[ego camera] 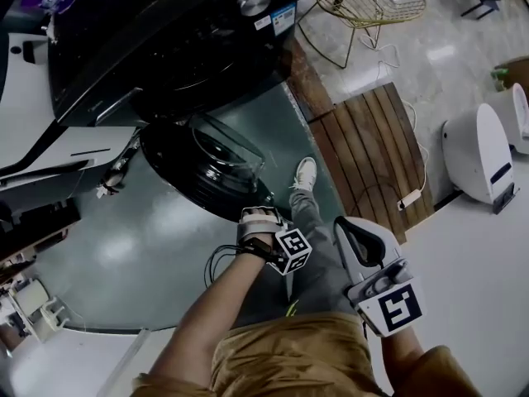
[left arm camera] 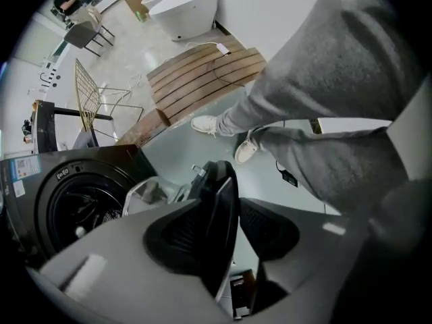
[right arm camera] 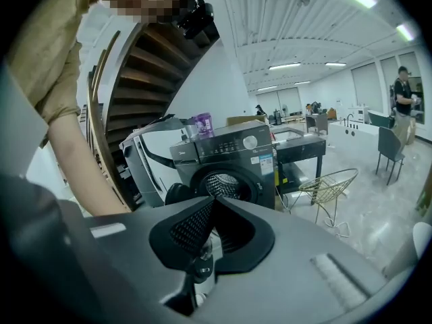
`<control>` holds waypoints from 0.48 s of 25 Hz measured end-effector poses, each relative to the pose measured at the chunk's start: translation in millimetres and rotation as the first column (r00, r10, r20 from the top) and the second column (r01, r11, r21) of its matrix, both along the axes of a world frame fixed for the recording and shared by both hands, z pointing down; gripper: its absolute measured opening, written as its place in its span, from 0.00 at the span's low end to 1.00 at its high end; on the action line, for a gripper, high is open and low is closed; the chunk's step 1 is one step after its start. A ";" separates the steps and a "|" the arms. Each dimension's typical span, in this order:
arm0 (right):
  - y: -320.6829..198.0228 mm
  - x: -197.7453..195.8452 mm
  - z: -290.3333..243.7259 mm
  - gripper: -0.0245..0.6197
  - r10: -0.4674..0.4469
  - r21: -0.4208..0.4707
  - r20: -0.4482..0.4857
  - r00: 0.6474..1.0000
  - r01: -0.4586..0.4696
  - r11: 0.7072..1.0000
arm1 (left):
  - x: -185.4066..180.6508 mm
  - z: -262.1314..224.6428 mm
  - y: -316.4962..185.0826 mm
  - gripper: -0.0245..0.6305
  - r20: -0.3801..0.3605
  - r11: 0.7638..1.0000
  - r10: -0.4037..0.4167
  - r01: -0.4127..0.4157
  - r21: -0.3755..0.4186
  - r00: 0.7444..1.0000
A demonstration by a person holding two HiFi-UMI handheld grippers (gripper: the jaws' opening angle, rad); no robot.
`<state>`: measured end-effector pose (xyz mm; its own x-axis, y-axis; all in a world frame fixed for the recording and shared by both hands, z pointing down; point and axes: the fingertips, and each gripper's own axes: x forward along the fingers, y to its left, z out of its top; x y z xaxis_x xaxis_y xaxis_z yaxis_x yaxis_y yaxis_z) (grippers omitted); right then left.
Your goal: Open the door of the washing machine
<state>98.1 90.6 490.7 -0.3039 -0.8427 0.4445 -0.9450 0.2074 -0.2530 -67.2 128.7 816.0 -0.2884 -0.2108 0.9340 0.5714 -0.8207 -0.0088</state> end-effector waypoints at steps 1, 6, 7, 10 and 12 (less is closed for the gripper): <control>-2.1 -5.4 0.3 0.05 -0.014 -0.001 0.002 1.000 0.014 1.000 | -6.7 -0.9 3.3 0.38 0.003 1.000 -0.013 0.013 -0.002 1.000; -13.2 -33.2 -1.2 0.05 -0.080 0.004 0.009 0.997 0.080 0.997 | -38.7 -7.6 13.6 0.40 -0.012 0.988 -0.155 0.155 -0.004 0.988; -14.9 -39.2 -1.8 0.05 -0.096 0.004 0.010 0.995 0.096 0.995 | -45.6 -9.5 13.4 0.38 -0.023 0.981 -0.192 0.192 0.001 0.981; -20.7 -56.7 -1.9 0.05 -0.149 -0.002 0.014 0.989 0.149 0.989 | -72.1 -13.3 11.7 0.34 -0.036 0.947 -0.321 0.321 0.008 0.946; -26.4 -68.1 -0.5 0.05 -0.184 -0.005 0.017 0.983 0.184 0.983 | -92.9 -16.3 7.4 0.34 -0.044 0.916 -0.400 0.401 0.016 0.916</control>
